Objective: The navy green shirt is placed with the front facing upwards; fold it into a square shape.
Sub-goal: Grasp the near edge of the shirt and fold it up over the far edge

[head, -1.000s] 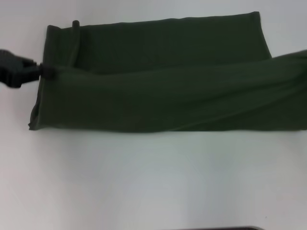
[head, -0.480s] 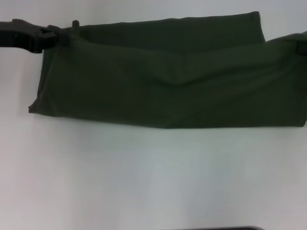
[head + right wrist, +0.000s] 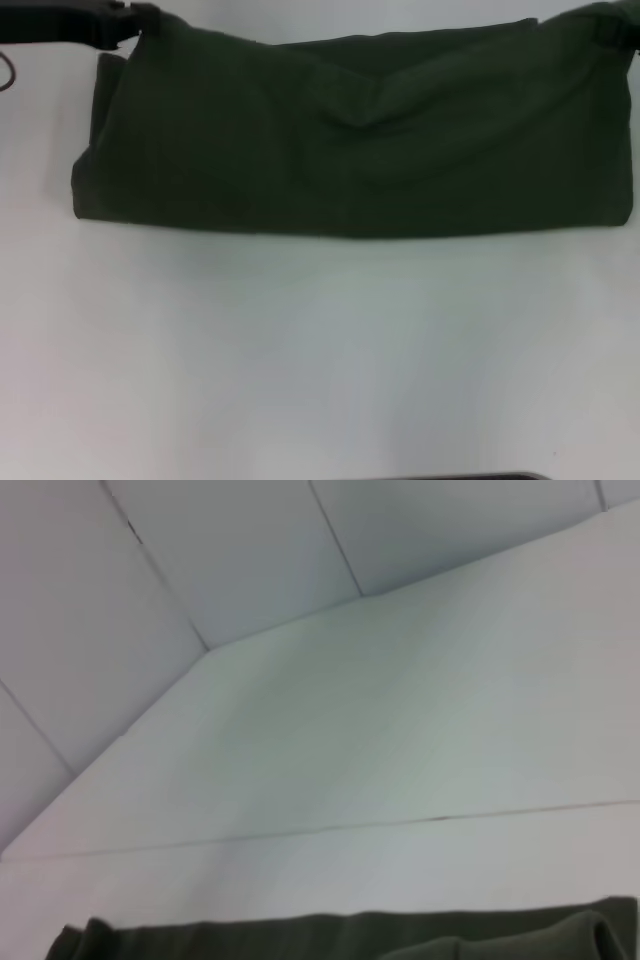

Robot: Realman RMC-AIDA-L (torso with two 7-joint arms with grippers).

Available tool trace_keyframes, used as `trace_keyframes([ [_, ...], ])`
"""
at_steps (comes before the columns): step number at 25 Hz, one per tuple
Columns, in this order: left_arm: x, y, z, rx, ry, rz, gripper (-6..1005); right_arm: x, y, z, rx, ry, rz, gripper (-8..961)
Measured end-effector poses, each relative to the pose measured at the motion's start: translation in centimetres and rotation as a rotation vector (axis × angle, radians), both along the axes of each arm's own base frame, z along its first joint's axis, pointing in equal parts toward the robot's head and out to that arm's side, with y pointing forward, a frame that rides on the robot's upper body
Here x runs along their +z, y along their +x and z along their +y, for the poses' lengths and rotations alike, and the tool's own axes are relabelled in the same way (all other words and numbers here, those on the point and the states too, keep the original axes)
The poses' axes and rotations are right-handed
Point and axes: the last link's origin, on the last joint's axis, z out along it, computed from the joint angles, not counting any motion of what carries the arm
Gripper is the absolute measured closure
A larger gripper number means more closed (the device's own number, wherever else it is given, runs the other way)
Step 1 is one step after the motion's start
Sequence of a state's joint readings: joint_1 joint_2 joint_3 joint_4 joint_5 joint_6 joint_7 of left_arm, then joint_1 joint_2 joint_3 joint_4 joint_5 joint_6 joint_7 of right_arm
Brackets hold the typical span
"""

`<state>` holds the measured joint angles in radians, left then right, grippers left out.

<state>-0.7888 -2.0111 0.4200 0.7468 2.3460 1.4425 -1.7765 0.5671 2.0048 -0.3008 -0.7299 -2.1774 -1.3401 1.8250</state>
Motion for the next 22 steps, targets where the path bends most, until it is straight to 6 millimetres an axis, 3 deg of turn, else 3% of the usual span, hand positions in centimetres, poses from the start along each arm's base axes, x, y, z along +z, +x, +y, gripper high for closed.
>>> trace_keyframes([
  [8,-1.9,1.0,2.1,0.018,0.052,0.043,1000,-0.7,-0.6,2.4,-0.062,0.023,-0.034,882],
  [22,-2.0,0.2,3.9,0.087,0.171,0.090,999,-1.1,-1.2,4.8,-0.134,0.069,-0.047,881],
])
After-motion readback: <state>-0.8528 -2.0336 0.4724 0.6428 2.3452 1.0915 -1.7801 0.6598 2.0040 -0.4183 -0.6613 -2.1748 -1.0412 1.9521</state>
